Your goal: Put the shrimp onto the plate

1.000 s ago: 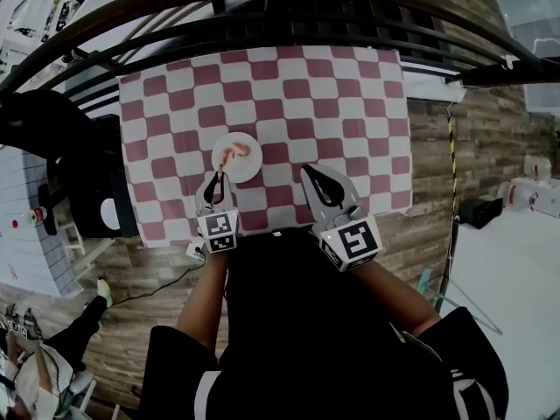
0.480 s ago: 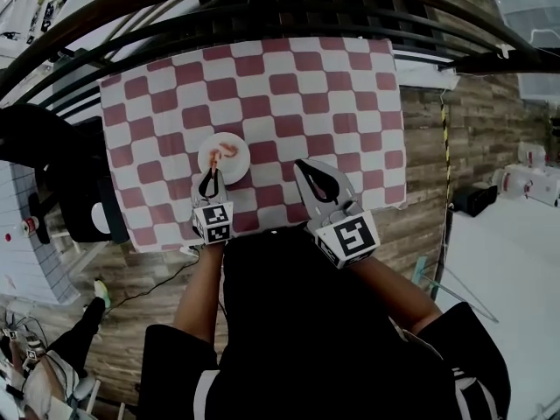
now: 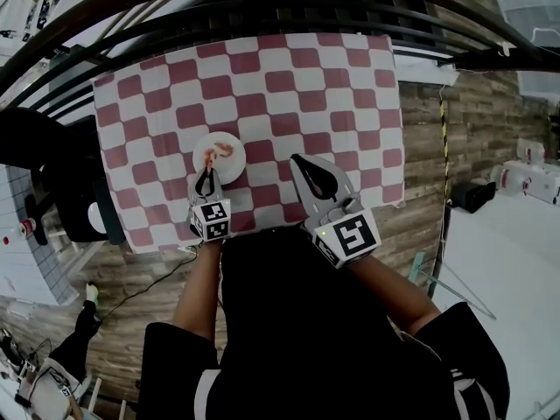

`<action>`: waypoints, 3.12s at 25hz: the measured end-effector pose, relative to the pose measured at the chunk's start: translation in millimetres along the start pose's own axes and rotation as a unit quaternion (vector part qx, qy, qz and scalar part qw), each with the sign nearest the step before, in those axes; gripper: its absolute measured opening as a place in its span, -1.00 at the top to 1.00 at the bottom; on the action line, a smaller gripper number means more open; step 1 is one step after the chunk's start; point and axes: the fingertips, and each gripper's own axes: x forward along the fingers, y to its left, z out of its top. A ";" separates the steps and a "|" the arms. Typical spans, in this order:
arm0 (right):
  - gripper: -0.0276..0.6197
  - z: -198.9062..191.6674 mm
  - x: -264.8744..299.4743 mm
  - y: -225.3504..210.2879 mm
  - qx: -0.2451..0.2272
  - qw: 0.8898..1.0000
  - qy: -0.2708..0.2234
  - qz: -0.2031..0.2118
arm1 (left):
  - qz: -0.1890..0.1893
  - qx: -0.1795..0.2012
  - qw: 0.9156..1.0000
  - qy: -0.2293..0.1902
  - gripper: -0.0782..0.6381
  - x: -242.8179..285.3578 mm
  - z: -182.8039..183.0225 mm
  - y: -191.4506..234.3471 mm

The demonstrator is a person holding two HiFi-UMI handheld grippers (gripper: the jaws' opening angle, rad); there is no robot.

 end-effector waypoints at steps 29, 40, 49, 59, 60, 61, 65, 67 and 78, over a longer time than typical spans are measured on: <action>0.93 -8.3 -14.8 -22.2 0.004 1.000 0.002 -0.022 | -0.030 -0.003 0.999 0.015 0.49 7.9 -4.9 -22.7; 0.93 -9.5 -25.1 -5.5 0.000 1.000 -0.003 -0.023 | -0.030 -0.018 0.999 -0.010 0.49 -7.8 -2.2 -19.8; 0.93 -10.5 -38.2 27.4 -0.008 1.000 -0.016 -0.021 | -0.040 -0.037 0.997 -0.051 0.51 -45.0 12.9 -15.3; 0.93 -5.6 -57.8 65.9 -0.012 0.999 -0.038 -0.024 | -0.040 -0.034 0.992 -0.114 0.66 -99.5 30.2 -8.5; 0.93 -5.7 -60.7 69.1 -0.009 0.999 -0.040 -0.025 | -0.039 -0.033 0.991 -0.125 0.69 -106.9 34.0 -7.7; 0.93 -5.5 -63.7 72.2 -0.008 0.999 -0.043 -0.026 | -0.038 -0.033 0.989 -0.136 0.70 -114.5 37.7 -7.0; 0.93 -7.5 -71.4 84.7 -0.008 0.998 -0.050 -0.030 | -0.039 -0.042 0.984 -0.170 0.74 -146.1 50.4 -4.7; 0.93 -9.3 -73.0 92.6 -0.010 0.998 -0.051 -0.028 | -0.040 -0.043 0.981 -0.184 0.75 -161.4 55.0 -3.6; 0.93 -6.9 -90.6 127.6 -0.013 0.996 -0.079 -0.028 | -0.066 -0.066 0.955 -0.280 0.75 -254.2 88.5 -10.2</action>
